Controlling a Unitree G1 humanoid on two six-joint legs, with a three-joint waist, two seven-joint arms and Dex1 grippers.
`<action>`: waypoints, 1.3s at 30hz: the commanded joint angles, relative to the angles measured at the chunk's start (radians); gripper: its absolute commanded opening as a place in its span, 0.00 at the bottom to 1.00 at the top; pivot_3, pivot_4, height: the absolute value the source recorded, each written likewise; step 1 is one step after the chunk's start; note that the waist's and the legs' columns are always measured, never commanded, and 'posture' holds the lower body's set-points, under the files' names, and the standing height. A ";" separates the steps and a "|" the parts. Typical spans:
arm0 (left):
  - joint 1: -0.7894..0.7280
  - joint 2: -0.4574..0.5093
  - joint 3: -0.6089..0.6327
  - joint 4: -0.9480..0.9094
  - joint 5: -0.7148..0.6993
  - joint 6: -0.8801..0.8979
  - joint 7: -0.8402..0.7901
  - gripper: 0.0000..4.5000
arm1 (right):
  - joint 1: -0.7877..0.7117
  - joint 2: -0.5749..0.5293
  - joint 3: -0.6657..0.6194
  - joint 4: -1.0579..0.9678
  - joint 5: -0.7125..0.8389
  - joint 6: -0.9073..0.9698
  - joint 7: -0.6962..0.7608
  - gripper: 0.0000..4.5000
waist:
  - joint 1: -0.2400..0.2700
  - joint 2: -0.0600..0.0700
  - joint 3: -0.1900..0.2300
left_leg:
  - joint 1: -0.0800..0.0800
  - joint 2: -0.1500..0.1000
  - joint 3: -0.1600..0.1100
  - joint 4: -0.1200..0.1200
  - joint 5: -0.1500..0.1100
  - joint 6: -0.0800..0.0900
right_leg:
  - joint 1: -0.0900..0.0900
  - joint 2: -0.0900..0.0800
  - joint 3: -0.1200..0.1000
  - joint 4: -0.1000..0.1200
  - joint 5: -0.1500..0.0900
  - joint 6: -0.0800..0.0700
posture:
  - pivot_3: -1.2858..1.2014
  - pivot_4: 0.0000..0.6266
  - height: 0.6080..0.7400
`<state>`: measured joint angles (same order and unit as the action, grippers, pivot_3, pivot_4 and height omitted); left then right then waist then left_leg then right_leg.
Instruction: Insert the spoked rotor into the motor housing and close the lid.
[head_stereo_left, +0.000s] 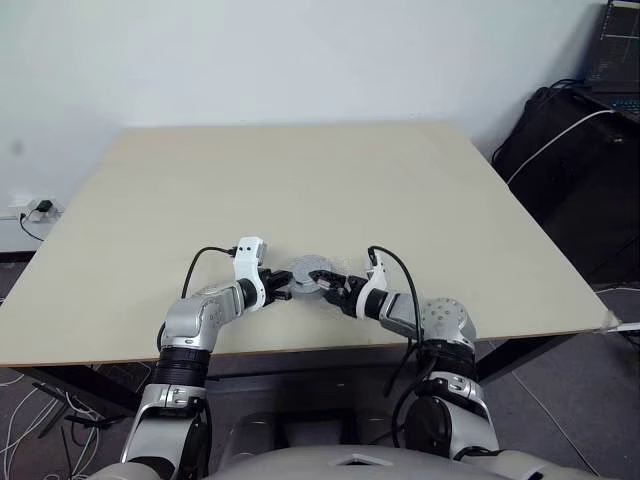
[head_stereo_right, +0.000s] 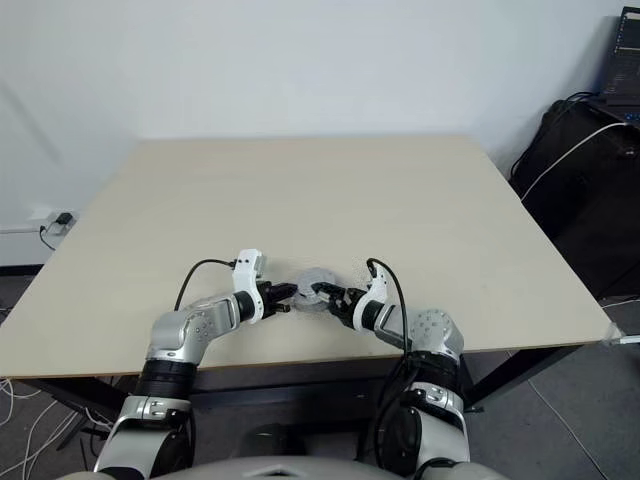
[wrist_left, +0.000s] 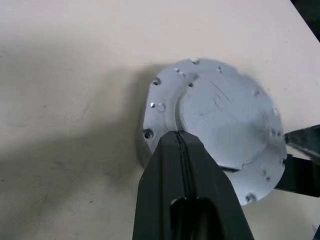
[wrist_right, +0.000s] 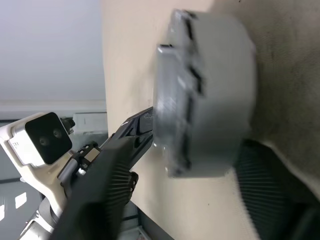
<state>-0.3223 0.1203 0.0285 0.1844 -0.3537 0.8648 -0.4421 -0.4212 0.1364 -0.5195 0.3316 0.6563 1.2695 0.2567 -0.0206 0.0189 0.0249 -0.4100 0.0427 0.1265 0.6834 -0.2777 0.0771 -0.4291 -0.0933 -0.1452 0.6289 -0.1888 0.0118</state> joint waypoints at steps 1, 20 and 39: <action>0.010 -0.030 -0.055 0.028 -0.007 0.030 -0.021 0.00 | -0.029 0.030 0.022 -0.042 0.069 -0.003 0.027 0.43 | 0.004 0.000 0.000 | 0.000 0.000 0.000 0.000 0.000 0.000 | 0.000 0.000 0.000 0.000 0.000 0.000 | 0.52 0.00 1.00; 0.046 -0.084 0.026 -0.079 -0.030 -0.066 0.050 0.00 | 0.002 0.031 0.001 -0.072 0.075 -0.030 -0.010 0.28 | 0.007 0.000 0.000 | -0.001 -0.001 0.000 0.000 0.000 0.001 | 0.000 0.000 0.001 0.000 0.000 0.000 | 0.52 0.00 1.00; 0.451 -0.258 0.077 -0.437 -0.255 -0.311 0.095 0.00 | 0.039 0.020 -0.037 -0.140 0.240 -0.056 0.013 0.28 | -0.004 0.000 0.010 | -0.004 0.000 0.000 0.000 -0.001 0.002 | -0.003 0.001 0.000 -0.001 -0.001 -0.001 | 0.52 0.00 1.00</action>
<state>0.1189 -0.0674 0.1122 -0.2005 -0.5634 0.5816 -0.3338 -0.3630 0.1495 -0.5575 0.2617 0.8205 1.2239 0.2243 -0.0245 0.0189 0.0346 -0.4144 0.0429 0.1267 0.6835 -0.2792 0.0791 -0.4316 -0.0926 -0.1447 0.6281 -0.1895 0.0112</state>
